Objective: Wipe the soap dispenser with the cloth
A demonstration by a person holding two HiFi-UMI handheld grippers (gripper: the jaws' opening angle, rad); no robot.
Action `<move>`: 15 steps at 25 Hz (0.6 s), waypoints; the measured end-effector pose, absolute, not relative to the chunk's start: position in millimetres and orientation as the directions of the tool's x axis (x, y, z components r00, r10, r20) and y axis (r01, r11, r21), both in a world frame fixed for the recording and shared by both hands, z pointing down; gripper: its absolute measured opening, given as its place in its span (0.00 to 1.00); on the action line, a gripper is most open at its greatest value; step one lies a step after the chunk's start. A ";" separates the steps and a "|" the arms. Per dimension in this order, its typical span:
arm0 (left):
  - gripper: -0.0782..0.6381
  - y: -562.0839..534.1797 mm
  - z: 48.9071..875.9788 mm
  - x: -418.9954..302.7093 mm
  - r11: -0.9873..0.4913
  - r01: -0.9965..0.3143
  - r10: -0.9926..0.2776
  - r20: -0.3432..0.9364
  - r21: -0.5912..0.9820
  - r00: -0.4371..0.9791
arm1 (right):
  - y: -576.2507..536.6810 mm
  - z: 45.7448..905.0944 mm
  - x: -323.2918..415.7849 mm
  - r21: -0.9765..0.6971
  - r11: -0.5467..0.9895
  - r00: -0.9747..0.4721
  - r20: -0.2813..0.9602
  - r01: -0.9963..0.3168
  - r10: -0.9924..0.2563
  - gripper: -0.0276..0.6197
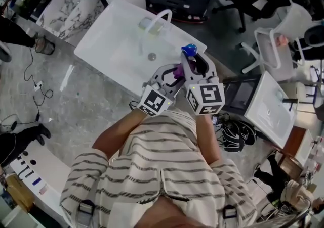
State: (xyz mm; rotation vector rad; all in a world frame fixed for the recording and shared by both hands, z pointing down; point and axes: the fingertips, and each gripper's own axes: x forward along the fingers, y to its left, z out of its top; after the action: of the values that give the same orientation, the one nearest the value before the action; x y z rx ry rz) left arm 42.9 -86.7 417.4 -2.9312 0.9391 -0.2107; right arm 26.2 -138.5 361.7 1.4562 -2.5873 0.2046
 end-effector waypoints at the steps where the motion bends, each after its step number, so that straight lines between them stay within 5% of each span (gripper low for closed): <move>1: 0.27 -86.6 418.3 43.9 -0.815 -0.571 -0.579 0.115 -0.096 0.807 | -138.0 360.7 27.6 -0.037 0.513 -0.509 0.208 -0.857 -0.835 0.24; 15: 0.27 -80.0 451.6 44.6 -0.819 -0.570 -0.572 0.183 -0.067 0.800 | -123.0 352.4 46.9 -0.059 0.491 -0.493 0.181 -0.869 -0.851 0.25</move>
State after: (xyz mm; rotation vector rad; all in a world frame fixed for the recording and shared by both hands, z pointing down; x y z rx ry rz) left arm 44.6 -80.0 451.6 -2.9718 0.9428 -0.3068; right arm 46.9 -123.0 352.4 1.5083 -2.6008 0.2154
